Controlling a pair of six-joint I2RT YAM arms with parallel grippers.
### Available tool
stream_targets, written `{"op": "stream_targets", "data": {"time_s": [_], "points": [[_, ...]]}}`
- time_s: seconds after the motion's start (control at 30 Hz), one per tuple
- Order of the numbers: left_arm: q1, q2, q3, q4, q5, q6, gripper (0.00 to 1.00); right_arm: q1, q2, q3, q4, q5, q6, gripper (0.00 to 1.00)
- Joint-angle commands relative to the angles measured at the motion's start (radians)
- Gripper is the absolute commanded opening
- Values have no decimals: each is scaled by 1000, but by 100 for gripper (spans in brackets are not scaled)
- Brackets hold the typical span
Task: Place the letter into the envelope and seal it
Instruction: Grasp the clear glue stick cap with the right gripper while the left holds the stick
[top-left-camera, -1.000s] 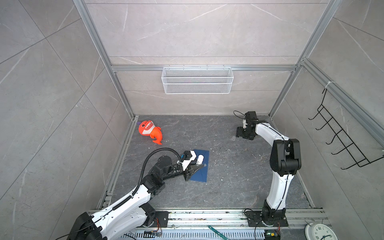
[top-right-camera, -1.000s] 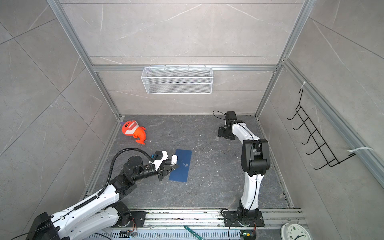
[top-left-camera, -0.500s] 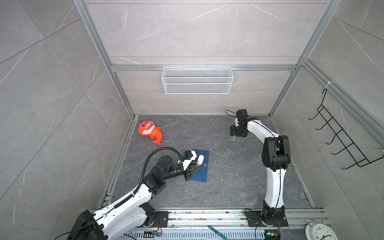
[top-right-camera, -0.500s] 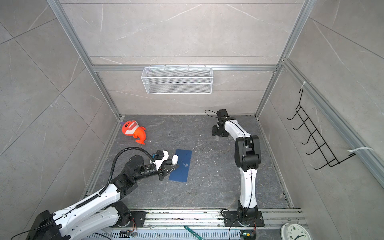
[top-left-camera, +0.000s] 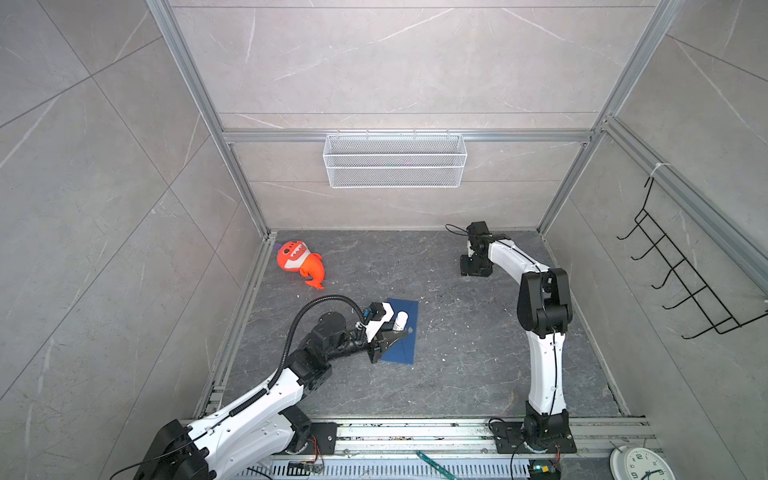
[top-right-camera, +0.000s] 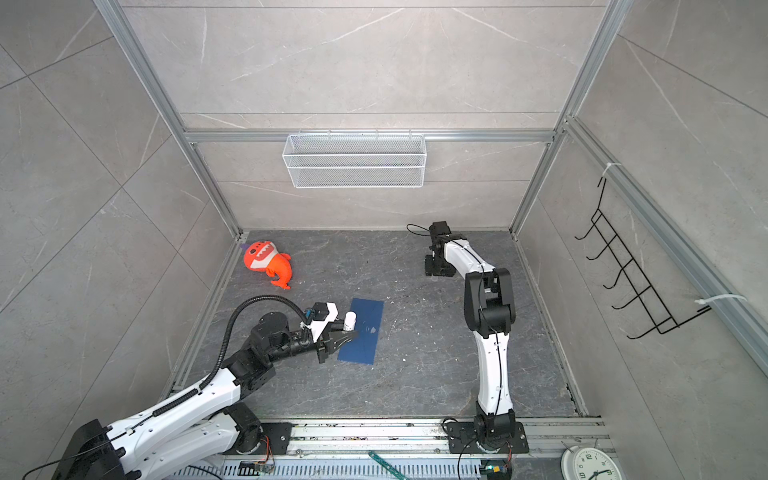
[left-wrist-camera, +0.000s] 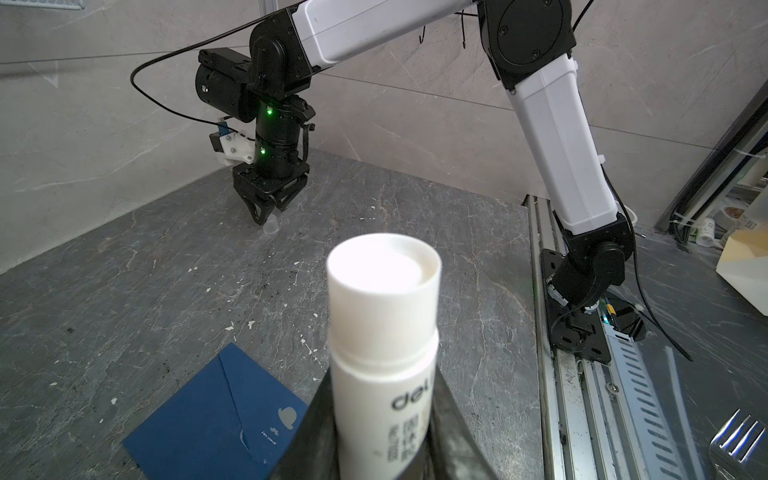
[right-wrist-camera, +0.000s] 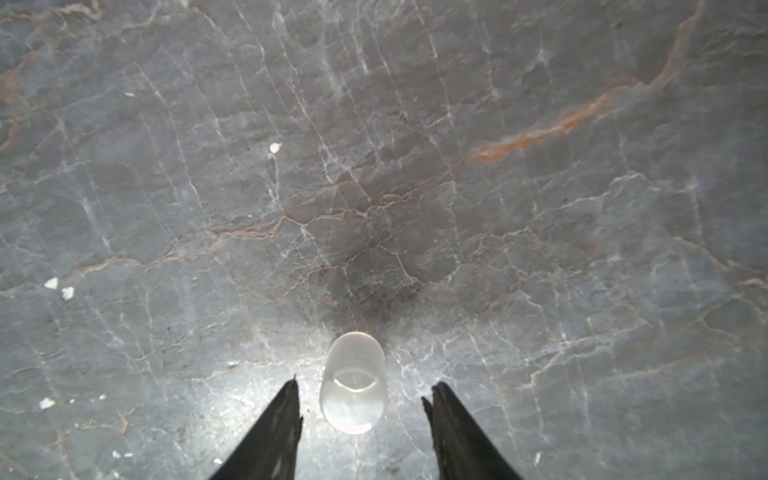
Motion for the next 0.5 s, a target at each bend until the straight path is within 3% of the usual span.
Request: {"op": "stream_targets", "data": {"time_s": [0.0,0.47], "points": [[-3,-4,5,67,-9,-2,0,7,25,29,-25,24,-9,50],[-4,-3,9,67,-8,-8,0,18,60,67,-49,35,-15,39]]}}
